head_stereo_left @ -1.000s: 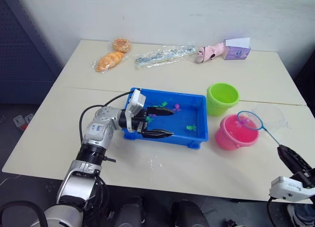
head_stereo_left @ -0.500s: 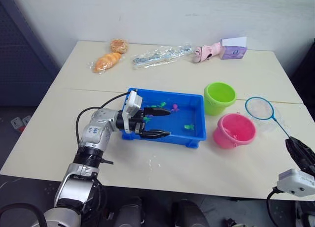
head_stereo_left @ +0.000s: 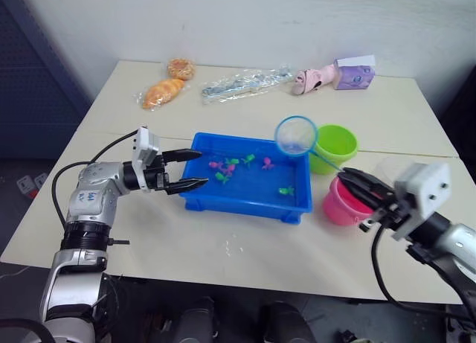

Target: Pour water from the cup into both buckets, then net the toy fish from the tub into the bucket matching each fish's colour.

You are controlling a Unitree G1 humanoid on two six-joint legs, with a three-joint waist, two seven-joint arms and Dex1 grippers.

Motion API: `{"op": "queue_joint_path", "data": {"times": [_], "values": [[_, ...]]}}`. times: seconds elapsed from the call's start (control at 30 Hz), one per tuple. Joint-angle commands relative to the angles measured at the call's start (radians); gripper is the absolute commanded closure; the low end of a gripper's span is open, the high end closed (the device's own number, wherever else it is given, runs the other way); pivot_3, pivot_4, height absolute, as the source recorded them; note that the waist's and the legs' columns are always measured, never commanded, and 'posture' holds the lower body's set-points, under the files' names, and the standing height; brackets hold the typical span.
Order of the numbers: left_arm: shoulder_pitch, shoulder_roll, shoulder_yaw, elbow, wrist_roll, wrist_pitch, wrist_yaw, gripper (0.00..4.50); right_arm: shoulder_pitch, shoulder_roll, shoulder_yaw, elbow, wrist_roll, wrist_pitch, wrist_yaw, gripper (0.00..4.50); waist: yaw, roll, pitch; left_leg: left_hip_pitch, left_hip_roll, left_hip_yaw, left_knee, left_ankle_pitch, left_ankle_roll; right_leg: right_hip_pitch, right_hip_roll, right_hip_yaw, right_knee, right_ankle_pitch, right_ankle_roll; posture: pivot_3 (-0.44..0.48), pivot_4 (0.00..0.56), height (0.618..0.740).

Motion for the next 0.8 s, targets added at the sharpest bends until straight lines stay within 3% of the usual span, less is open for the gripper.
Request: {"op": "queue_joint_path", "data": {"times": [0.03,0.23,0.5,0.8], "values": [[0.045,0.044,0.042,-0.059,-0.015,0.002,0.016,0.06,-0.180,-0.026,0.152,0.040,0.027,0.260,-0.065,4.50,-0.001,0.000,0.000,-0.001,0.000,0.000,0.000,0.000,0.000,0.000,-0.001,0.000,0.000,0.000,0.000,0.000,0.150,0.740],[0.081,0.039,0.048,-0.133,-0.029,0.021,0.047,0.06,-0.397,0.048,0.175,0.153,0.199,0.578,-0.131,4.50,0.003,0.000,0.000,-0.002,-0.003,-0.002,0.000,-0.001,0.001,-0.001,-0.004,-0.003,-0.001,0.000,0.000,0.000,0.150,0.740],[0.095,0.015,0.044,-0.172,-0.030,0.022,0.069,0.06,-0.529,0.161,0.106,0.307,0.489,0.895,-0.276,4.50,-0.003,0.000,0.000,-0.003,-0.003,-0.002,-0.001,-0.001,0.001,-0.001,-0.004,-0.004,-0.001,0.000,0.000,0.000,0.150,0.740],[0.078,-0.004,0.026,-0.173,-0.024,0.014,0.067,0.06,-0.597,0.253,0.070,0.418,0.425,1.005,-0.455,4.50,-0.004,0.000,0.000,-0.003,-0.003,-0.002,-0.001,-0.001,0.002,-0.001,-0.004,-0.004,-0.001,0.000,0.000,0.000,0.150,0.740]]}}
